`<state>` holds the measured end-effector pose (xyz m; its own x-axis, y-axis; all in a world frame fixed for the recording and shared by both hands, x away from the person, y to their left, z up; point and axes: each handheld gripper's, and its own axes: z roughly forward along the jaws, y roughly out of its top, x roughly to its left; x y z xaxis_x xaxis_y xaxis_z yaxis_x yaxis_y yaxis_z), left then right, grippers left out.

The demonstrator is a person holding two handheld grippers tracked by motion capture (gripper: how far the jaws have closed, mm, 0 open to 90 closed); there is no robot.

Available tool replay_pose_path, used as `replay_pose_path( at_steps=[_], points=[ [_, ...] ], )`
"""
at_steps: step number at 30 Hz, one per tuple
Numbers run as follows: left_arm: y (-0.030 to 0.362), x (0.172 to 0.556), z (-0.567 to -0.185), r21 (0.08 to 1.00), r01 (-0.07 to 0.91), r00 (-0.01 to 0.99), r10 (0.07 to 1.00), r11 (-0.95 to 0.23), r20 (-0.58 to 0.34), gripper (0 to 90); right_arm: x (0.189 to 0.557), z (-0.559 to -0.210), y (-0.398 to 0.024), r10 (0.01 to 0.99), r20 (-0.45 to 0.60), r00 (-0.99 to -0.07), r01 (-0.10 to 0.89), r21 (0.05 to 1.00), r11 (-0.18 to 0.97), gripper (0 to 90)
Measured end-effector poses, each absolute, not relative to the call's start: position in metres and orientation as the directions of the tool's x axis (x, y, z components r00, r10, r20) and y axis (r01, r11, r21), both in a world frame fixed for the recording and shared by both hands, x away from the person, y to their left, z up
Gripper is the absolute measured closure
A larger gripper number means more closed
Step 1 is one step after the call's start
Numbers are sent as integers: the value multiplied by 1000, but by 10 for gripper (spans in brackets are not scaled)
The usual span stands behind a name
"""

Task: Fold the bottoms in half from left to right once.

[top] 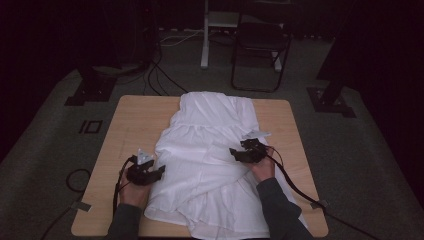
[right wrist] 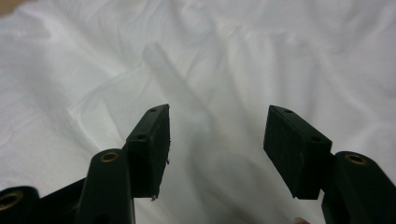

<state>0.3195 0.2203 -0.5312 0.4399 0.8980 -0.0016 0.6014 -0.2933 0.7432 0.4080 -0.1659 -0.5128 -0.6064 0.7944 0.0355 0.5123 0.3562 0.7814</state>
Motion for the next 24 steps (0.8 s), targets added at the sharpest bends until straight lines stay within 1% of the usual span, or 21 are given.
replay_pose_path(
  at_steps=[2,3,4,5,6,7,9,12,13,15,18,19,20,21,23,24],
  points=[
    [224,304,-537,732,619,446,895,-284,-29,473,411,-522,-158,780,24,-625,518,760,392,425],
    [224,297,-540,723,626,455,890,-293,-33,473,412,-527,-156,772,18,-635,523,745,413,510],
    [224,289,-543,711,633,460,887,-306,-27,473,412,-530,-156,759,9,-651,520,734,437,659],
    [224,283,-545,702,636,471,882,-320,-25,473,409,-532,-159,748,15,-663,520,728,447,770],
    [224,277,-546,701,634,478,878,-327,-23,473,406,-531,-163,751,30,-660,524,735,431,841],
    [224,274,-546,700,634,481,877,-328,-25,473,400,-528,-169,745,44,-666,511,755,412,875],
    [226,266,-546,698,628,491,871,-343,-14,473,384,-518,-182,733,51,-678,477,789,387,885],
    [226,258,-544,705,622,496,868,-341,-18,473,357,-499,-203,722,20,-692,417,827,378,887],
    [225,255,-543,706,619,502,865,-345,-18,473,344,-490,-214,717,10,-697,385,848,363,887],
    [223,249,-542,705,608,516,857,-366,0,469,321,-478,-236,715,21,-699,353,879,320,888],
    [221,241,-541,713,587,540,841,-383,6,467,287,-472,-273,709,59,-703,320,916,241,885],
    [221,239,-541,714,584,543,840,-386,11,467,277,-475,-284,715,49,-698,312,919,242,884],
    [222,238,-540,712,584,547,837,-390,10,466,268,-481,-294,727,38,-686,314,916,249,884],
    [222,237,-540,715,583,548,836,-387,6,465,262,-488,-303,746,42,-665,338,908,249,882],
    [223,235,-539,714,581,546,838,-391,15,464,255,-508,-320,785,54,-618,408,875,261,870],
    [223,235,-539,716,581,544,839,-388,13,463,254,-518,-327,795,64,-604,454,847,277,843]
  ],
)
